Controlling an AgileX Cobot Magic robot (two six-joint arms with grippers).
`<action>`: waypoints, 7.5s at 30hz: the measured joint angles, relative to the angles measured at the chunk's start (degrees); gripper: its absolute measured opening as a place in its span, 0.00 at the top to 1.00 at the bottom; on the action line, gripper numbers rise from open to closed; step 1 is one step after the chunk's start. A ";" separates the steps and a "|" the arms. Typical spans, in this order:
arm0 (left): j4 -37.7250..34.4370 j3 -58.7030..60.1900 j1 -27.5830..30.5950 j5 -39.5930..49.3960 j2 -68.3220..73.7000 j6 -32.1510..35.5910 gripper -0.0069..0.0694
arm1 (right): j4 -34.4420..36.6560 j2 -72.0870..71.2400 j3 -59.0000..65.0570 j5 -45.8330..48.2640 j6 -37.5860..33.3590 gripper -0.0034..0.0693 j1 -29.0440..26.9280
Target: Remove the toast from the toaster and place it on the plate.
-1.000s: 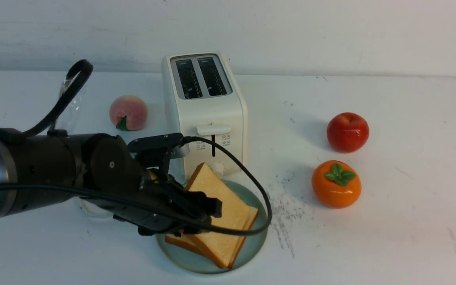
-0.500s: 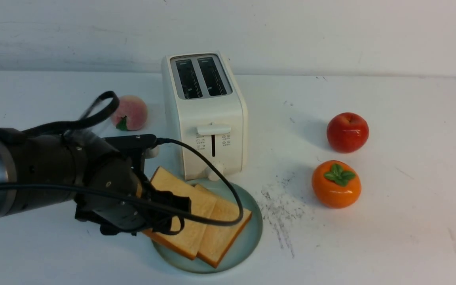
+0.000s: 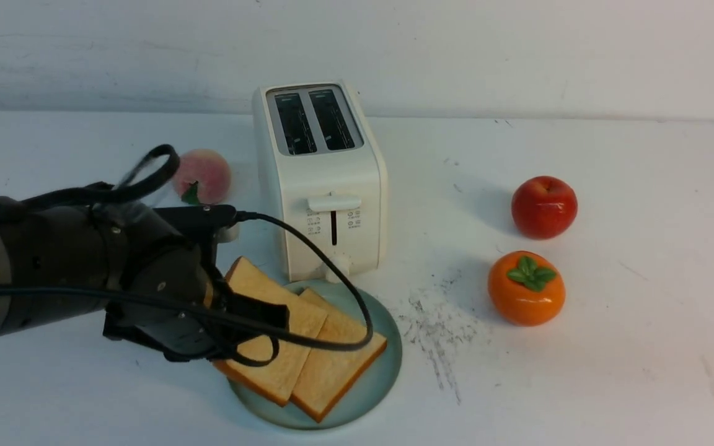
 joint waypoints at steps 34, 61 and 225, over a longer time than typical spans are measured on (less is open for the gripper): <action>-28.39 -5.44 -0.05 -1.86 4.42 17.83 0.77 | 0.00 0.00 0.00 -0.91 0.00 0.73 0.00; -11.28 -12.28 -0.05 15.75 5.44 14.48 0.39 | 0.13 -1.87 0.00 1.80 0.00 0.73 0.00; -23.41 51.22 22.45 -18.61 -84.71 32.42 0.88 | -28.76 -42.42 51.93 -39.87 27.05 0.88 -4.16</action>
